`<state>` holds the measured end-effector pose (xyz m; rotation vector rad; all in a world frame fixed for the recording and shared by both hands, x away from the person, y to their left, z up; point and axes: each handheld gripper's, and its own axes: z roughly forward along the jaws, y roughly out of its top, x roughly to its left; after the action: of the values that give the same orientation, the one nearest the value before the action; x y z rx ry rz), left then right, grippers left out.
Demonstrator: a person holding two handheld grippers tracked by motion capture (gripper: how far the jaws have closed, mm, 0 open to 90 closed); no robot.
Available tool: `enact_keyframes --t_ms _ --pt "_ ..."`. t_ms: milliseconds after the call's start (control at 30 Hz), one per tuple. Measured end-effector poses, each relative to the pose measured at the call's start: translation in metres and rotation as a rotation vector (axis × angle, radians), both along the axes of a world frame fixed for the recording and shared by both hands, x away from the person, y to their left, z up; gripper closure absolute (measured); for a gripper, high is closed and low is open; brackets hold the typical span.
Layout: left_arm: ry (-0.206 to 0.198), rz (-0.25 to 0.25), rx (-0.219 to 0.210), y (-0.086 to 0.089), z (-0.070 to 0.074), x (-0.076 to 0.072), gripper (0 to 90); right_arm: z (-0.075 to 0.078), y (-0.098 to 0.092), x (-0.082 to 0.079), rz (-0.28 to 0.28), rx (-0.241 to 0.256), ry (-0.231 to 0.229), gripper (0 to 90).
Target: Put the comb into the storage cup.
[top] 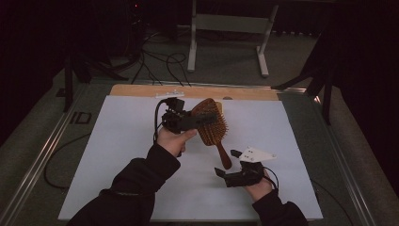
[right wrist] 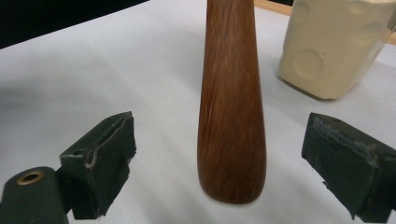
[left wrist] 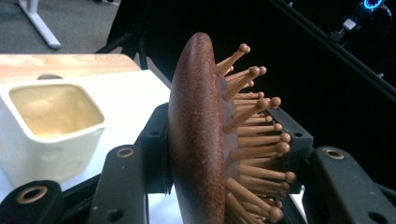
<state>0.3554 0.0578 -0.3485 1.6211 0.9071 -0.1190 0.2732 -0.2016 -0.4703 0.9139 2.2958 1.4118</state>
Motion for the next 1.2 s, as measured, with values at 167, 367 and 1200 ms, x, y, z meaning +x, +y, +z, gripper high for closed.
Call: enact_keyframes --t_ms 167,367,1200 --pt "-0.022 0.0 -0.007 0.005 0.01 0.001 51.4 -0.002 -0.004 -0.001 0.008 -0.022 -0.008 9.4" --pt "-0.043 -0.002 -0.02 0.009 0.021 0.004 51.4 -0.005 -0.009 -0.004 0.003 -0.042 -0.006 9.4" --pt "-0.099 0.027 -0.01 0.007 0.058 0.031 51.3 -0.005 -0.032 -0.017 -0.036 -0.039 -0.014 9.4"
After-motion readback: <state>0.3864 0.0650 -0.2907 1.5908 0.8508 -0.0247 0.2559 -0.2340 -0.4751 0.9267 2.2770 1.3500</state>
